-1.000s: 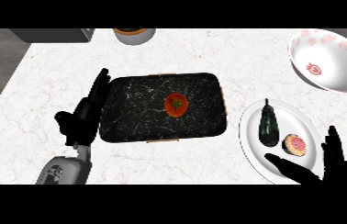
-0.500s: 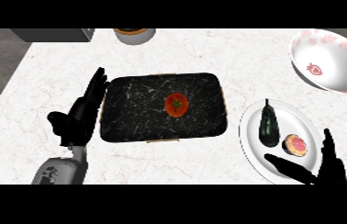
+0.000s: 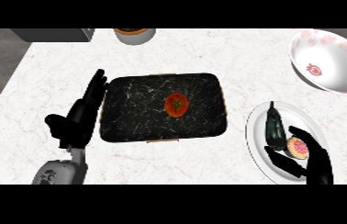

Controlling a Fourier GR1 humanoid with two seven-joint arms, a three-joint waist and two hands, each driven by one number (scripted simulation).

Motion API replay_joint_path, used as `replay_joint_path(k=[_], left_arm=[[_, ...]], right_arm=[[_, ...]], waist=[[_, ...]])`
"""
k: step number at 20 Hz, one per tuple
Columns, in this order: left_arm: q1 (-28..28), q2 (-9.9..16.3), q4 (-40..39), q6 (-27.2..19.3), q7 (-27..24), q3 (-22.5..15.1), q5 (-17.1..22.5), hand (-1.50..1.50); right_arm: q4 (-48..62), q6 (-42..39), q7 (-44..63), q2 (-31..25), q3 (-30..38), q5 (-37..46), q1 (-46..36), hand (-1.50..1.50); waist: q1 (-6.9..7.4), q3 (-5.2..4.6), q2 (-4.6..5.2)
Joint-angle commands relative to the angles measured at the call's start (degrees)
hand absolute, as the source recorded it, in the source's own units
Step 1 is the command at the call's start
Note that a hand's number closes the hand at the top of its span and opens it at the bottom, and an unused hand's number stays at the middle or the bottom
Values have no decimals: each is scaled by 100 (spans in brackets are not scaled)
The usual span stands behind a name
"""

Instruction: Pick the cupcake from the plate and place it in the bowl

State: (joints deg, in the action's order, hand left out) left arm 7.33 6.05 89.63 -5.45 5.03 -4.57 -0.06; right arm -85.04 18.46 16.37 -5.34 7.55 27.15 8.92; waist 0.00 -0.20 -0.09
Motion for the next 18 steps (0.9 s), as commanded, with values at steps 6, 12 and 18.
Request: replay_joint_path(k=[6, 12, 18], left_arm=[[-17, -94, 20, 89, -103, 55, -70, 0], [-114, -96, -49, 127, -82, 11, -82, 0], [58, -176, -172, 117, -47, -70, -116, 0]], right_arm=[[749, -29, -512, 2, -234, 216, -467, 150], [81, -1540, -1466, -587, -857, -369, -253, 150], [-455, -3762, -3508, -1688, -1846, -927, -413, 150]], waist=[[6, 21, 9], [87, 31, -22], [171, 59, -58]])
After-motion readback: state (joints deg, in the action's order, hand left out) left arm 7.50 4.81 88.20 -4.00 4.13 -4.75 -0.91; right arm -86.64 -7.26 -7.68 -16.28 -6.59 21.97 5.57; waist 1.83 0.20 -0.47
